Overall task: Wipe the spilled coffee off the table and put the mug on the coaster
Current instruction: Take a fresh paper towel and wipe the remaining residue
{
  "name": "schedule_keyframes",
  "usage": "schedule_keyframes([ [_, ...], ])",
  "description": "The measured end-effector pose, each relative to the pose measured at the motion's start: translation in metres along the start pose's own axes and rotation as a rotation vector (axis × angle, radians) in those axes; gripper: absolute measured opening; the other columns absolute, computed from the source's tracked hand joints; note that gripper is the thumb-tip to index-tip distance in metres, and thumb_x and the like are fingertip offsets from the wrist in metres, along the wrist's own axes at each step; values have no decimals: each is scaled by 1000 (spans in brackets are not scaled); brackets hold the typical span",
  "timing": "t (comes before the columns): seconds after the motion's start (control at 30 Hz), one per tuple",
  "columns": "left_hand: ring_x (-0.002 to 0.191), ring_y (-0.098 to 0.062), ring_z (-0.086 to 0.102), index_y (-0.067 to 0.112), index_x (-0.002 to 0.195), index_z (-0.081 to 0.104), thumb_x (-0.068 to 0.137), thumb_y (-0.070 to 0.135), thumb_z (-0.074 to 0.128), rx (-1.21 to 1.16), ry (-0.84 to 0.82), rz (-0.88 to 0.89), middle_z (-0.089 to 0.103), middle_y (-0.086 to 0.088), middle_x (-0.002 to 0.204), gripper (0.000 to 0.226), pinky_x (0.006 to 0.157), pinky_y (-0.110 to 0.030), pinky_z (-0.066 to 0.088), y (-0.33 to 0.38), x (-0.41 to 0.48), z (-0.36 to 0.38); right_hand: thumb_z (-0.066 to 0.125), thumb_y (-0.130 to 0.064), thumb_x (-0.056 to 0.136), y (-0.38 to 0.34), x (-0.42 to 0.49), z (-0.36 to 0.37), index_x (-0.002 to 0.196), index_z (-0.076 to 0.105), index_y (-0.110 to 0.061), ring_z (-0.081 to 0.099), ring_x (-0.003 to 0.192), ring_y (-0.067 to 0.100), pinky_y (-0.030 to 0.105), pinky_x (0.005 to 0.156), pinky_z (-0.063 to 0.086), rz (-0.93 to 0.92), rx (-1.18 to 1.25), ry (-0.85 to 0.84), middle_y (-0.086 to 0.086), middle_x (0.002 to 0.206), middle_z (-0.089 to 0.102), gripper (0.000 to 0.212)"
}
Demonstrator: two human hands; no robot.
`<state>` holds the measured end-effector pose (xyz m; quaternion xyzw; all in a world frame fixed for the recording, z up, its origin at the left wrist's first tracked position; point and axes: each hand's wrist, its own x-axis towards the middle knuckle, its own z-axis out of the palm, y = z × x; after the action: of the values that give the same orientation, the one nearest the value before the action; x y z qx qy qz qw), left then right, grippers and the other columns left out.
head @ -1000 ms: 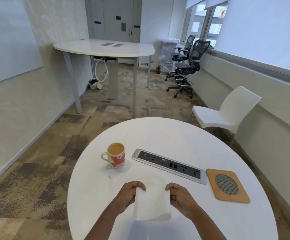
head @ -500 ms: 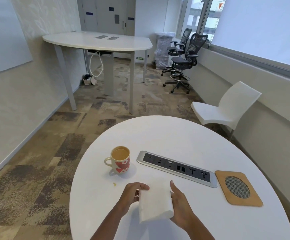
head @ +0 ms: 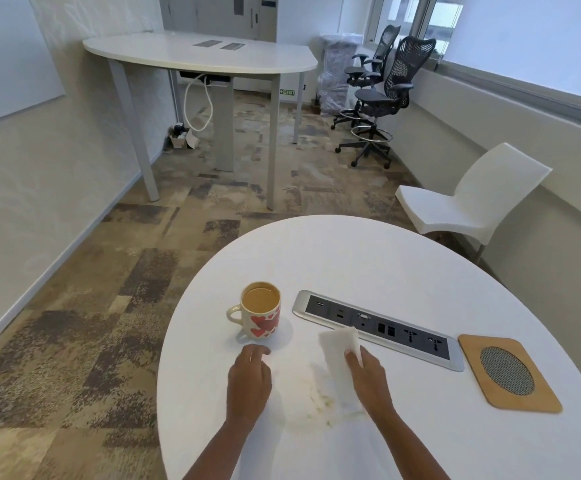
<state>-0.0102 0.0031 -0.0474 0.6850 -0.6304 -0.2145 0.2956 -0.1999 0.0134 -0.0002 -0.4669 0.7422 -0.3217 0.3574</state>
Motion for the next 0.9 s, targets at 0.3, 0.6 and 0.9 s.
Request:
schedule_keyframes([
  [0.3,93,-33,71,-4,95,73,72,15,30,565,-188,31,72,-22,103,52,69,-48,58,-46,-3,-15,30,-28,101,3,30,55,148,13,-8,3,148,23,39,118,22,-182,-646,-217,8,159,6,54],
  [0.6,101,-32,68,0,108,69,79,19,32,545,-166,36,69,-17,115,51,77,-51,56,-65,2,-18,22,-31,101,3,11,130,149,0,-7,-6,147,29,49,119,6,-142,-801,-333,12,159,-8,58],
  [0.9,110,-28,65,4,112,68,80,22,31,547,-187,22,66,-13,121,52,86,-50,53,-69,2,-19,16,-35,102,-17,-17,179,149,-2,-9,-7,147,30,49,119,0,-153,-764,-317,13,159,-8,57],
])
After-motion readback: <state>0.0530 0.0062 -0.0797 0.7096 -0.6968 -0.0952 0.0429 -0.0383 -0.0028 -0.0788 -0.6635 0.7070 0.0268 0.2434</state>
